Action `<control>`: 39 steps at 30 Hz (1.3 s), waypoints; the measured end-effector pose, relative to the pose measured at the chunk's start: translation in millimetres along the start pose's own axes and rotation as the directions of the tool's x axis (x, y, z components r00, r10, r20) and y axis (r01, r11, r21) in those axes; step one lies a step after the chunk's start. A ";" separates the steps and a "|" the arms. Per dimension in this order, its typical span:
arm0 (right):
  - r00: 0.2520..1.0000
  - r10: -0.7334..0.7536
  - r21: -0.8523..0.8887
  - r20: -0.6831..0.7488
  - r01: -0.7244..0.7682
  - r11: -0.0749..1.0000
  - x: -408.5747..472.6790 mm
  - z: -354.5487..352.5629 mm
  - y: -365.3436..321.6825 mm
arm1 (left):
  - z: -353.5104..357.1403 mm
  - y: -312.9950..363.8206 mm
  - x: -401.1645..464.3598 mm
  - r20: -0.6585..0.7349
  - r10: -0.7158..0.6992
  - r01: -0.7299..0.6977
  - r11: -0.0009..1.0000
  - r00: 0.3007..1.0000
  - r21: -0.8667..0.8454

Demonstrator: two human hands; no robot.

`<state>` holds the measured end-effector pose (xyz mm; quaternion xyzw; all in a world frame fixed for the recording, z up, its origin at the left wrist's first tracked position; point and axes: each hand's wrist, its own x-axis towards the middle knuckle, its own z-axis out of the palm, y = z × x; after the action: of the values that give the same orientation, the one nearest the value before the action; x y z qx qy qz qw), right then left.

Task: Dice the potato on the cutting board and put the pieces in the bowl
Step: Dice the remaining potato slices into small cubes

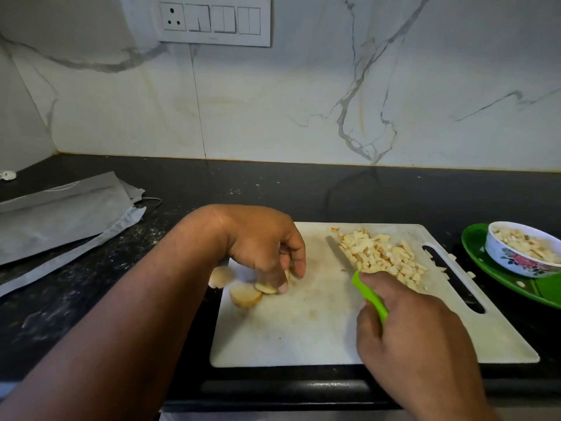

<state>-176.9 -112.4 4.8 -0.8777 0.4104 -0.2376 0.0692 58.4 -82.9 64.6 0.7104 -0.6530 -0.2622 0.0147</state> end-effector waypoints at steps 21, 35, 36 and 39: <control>0.998 0.009 0.154 -0.060 0.000 0.988 -6.3 12.4 14.7 | -2.1 -14.9 6.2 -0.057 0.040 -0.044 0.997 0.998 -0.071; 0.998 -0.012 0.156 -0.068 0.023 0.988 -7.8 13.9 17.3 | 1.2 -17.6 13.7 -0.194 0.190 -0.233 0.946 0.962 -0.227; 0.997 -0.012 0.152 -0.071 0.023 0.988 -7.3 14.3 17.5 | 2.2 -17.6 15.6 -0.221 0.191 -0.242 0.941 0.956 -0.237; 0.995 -0.016 0.139 -0.095 0.029 0.990 -7.4 15.5 17.9 | 6.8 -13.4 21.3 -0.304 0.157 -0.246 0.928 0.940 -0.280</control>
<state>-185.9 -119.6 -17.1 -0.8632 0.3854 -0.3075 0.1090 68.2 -98.7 46.3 0.6571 -0.6645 -0.2578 0.2455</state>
